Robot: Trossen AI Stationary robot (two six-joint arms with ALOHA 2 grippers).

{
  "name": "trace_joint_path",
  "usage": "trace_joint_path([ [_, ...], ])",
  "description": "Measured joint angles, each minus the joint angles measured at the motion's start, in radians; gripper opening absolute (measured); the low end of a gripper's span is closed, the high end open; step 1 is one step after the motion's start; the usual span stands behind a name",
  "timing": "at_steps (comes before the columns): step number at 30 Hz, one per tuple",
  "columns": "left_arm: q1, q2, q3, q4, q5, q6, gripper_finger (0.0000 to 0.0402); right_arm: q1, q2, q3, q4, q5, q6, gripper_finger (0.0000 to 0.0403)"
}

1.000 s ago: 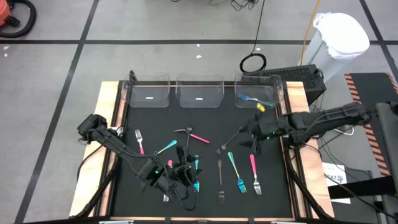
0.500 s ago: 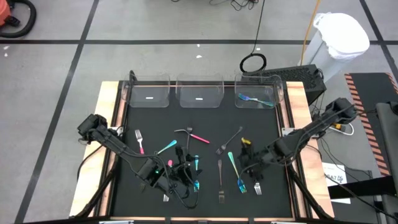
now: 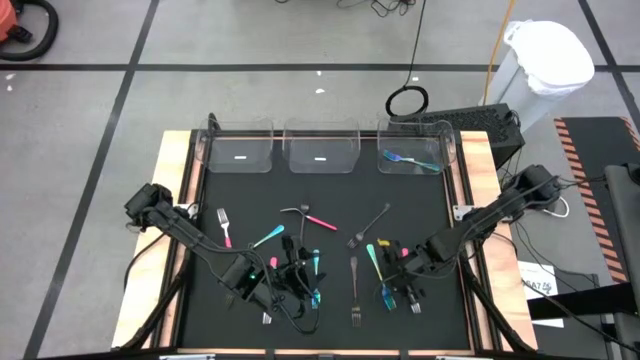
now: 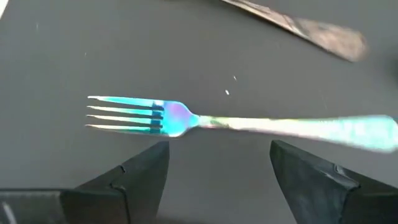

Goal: Sort silverware by color (type)
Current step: Put the blue fork into the right transparent bin

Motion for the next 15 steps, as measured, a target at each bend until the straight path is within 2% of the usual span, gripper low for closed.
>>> trace_joint_path([
  [7, 0.000, 0.000, -0.004, 0.000, 0.000, 0.030, 0.0240, -0.001, 0.084, 0.000, 0.052, 0.025, -0.250, 0.0266],
  [15, 0.015, 0.001, -0.025, -0.007, 0.001, 0.056, 0.0240, -0.002, 0.112, 0.001, 0.053, 0.048, -0.489, 0.0210],
])
